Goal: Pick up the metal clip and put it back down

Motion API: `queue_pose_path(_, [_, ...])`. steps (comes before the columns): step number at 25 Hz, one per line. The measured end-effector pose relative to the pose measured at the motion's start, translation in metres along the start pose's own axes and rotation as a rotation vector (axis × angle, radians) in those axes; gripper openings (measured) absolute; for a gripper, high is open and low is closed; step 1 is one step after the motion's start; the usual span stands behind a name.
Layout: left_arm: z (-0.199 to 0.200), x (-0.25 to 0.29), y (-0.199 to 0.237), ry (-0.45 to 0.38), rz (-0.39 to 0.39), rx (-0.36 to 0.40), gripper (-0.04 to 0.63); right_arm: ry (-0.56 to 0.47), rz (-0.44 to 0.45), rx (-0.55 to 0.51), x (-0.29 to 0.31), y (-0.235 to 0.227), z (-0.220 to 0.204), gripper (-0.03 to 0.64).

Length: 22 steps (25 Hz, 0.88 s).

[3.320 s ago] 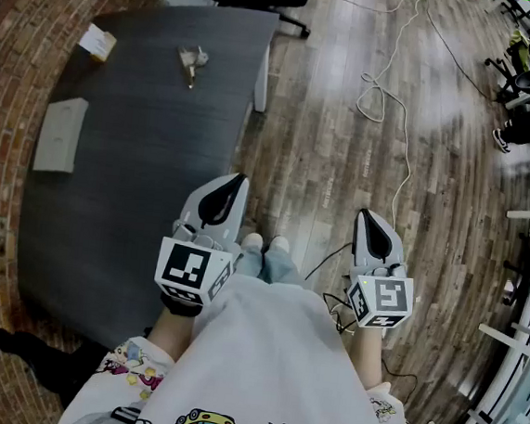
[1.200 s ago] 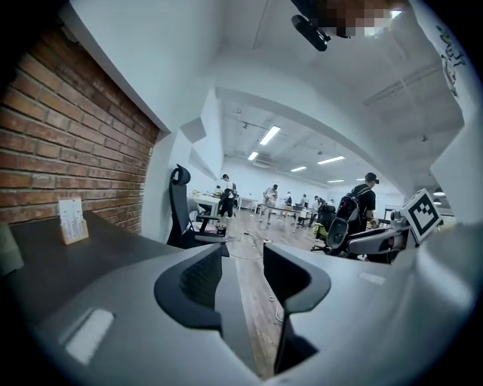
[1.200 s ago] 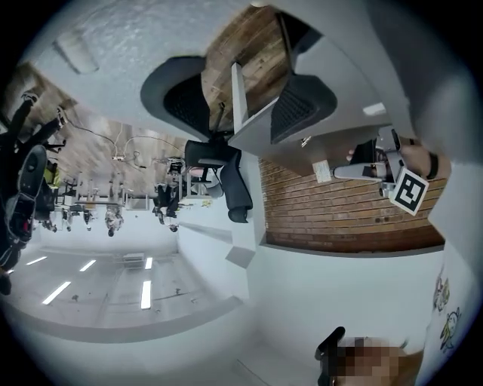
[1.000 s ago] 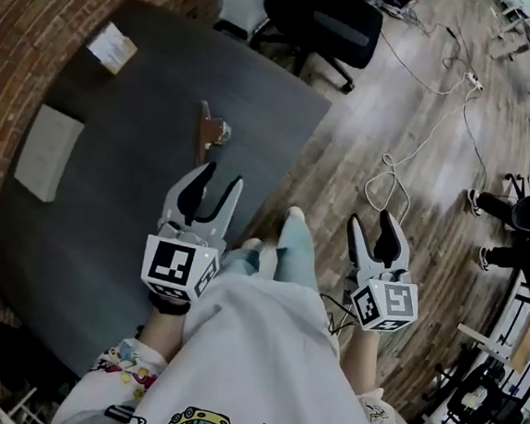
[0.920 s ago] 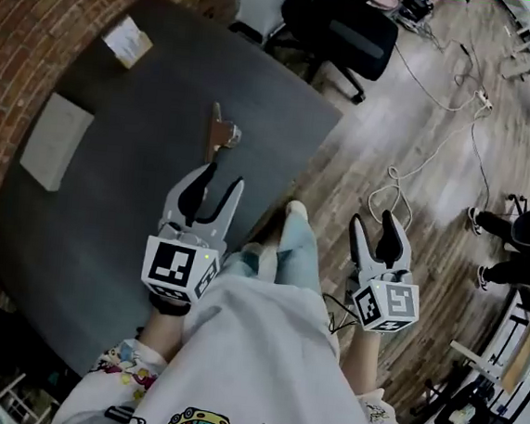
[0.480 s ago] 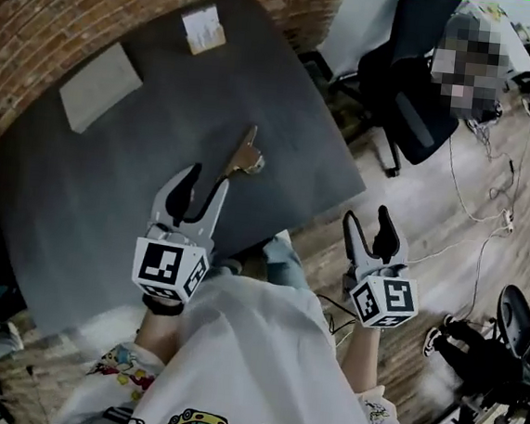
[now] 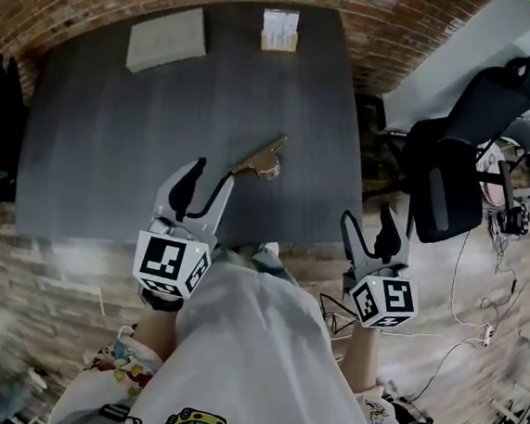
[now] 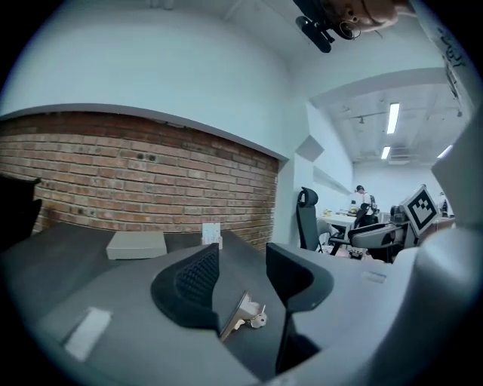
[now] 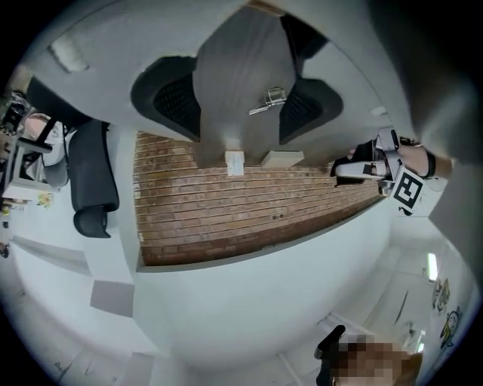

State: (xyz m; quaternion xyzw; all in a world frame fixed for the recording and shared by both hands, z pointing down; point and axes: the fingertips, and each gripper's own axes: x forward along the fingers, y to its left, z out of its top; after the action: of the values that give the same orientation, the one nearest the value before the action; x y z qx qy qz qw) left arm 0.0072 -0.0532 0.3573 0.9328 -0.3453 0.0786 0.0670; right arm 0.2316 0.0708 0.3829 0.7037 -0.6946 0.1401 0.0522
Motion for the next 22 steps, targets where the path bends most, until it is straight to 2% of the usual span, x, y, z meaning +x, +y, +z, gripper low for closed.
queue_pose_path(7, [-0.005,-0.032,0.008,0.006,0.179,-0.035,0.204,0.019,0.205,-0.044,0.041,0.02,0.007,0.328])
queue_pose_path(11, [-0.011,-0.05,0.017,0.011,0.247,-0.057,0.206,0.042,0.287,-0.066,0.057,0.042,0.005,0.333])
queue_pose_path(16, [-0.011,-0.063,0.027,0.008,0.277,-0.07,0.206,0.065,0.342,-0.086,0.074,0.066,0.003,0.334])
queue_pose_path(22, [-0.007,-0.058,0.046,-0.009,0.25,-0.071,0.206,0.071,0.343,-0.105,0.094,0.085,0.006,0.337])
